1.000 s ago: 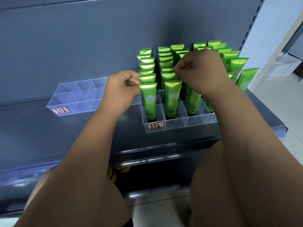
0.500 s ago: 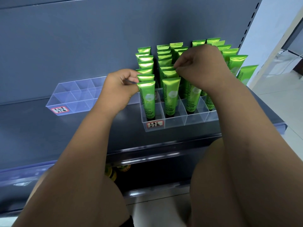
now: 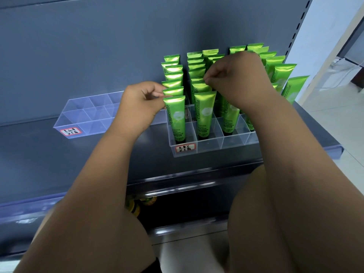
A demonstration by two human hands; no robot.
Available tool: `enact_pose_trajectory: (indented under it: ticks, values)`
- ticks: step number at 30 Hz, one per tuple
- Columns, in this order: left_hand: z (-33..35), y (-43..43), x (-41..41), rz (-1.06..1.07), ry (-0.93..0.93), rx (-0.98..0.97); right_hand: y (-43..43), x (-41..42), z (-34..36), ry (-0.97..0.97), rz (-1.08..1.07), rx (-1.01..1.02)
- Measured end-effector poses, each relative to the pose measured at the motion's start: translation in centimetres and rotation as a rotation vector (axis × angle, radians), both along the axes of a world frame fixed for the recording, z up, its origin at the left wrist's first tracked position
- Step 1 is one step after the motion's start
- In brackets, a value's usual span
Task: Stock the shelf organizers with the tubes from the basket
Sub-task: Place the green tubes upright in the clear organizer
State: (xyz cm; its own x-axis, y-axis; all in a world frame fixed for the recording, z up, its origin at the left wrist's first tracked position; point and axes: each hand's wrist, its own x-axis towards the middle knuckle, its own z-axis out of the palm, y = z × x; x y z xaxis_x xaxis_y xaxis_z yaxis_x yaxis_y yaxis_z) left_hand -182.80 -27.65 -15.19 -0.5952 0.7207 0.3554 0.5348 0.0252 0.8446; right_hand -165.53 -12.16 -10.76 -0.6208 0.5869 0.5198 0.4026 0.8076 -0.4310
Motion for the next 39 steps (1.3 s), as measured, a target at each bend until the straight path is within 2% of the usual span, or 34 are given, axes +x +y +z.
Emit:
enact_pose_trajectory:
  ticks: [21, 39]
  values:
    - [0.57, -0.4, -0.26, -0.036, 0.034, -0.094, -0.27, 0.4, 0.49, -0.002, -0.005, -0.053]
    - [0.03, -0.38, -0.57, -0.024, 0.089, -0.092, -0.66, 0.57, 0.57, -0.027, 0.014, -0.041]
